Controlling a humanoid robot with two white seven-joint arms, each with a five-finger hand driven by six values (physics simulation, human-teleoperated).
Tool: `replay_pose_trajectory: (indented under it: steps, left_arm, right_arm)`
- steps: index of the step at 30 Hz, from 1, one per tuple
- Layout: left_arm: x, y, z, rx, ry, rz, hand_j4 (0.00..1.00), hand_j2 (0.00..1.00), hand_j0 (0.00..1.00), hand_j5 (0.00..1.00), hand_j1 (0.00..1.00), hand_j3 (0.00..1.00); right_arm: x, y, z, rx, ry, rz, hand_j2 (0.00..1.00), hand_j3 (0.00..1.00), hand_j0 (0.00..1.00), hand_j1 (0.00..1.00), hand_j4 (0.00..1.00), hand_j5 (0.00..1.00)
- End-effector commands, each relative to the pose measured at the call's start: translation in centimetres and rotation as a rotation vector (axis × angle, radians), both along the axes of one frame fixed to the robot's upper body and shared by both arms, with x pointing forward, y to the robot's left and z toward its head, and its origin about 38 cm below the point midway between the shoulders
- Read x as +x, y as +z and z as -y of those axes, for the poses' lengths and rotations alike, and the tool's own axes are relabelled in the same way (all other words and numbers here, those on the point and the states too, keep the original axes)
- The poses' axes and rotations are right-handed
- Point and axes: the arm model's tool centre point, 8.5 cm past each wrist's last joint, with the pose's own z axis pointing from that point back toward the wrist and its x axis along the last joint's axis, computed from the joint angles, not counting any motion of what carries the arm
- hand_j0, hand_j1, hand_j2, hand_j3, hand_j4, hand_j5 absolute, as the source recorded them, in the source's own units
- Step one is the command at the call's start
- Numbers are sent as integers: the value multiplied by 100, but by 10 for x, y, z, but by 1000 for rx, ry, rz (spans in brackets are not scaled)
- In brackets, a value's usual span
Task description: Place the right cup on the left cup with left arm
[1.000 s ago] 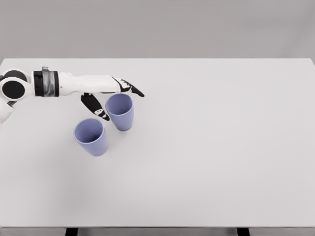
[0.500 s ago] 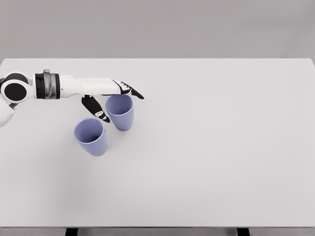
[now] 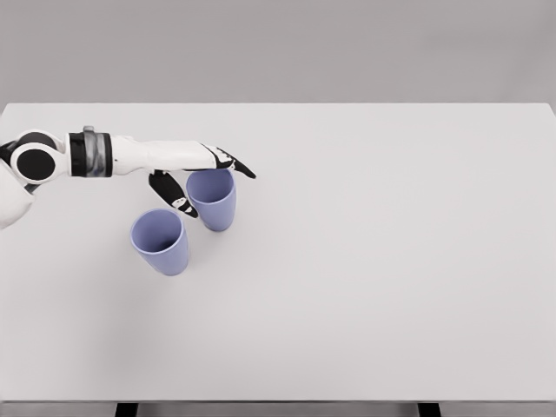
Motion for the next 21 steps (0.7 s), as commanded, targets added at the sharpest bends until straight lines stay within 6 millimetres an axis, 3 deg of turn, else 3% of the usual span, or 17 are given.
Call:
replay_pose_trajectory:
  steps: [1,6,9,16,21]
  left_arm:
    - [1,-1,0,-6,7,-6,94,94,94,94,94,94]
    - [0,-4,-2,-3,11,-13,89,89,89,89,89,89]
    - [-1,-8,-3,3,12,-16,81,81,81,81,81,81]
    - [1,-4,-7,-15,30,-12,51,51,51,51,51,51]
    - [2,3,-7,-49,32,-13,51,51,51,51,51,51]
  right_arm:
    - [0,0,0,1,1,1,100,100,100,100,100,100]
    - [0,0,0,1,1,1,100,100,100,100,100,100]
    - [0,0,0,1,1,1,100,100,100,100,100,100]
    - [0,0,0,1,1,1,100,100,100,100,100,100]
    - [0,0,0,1,1,1,100,100,100,100,100,100]
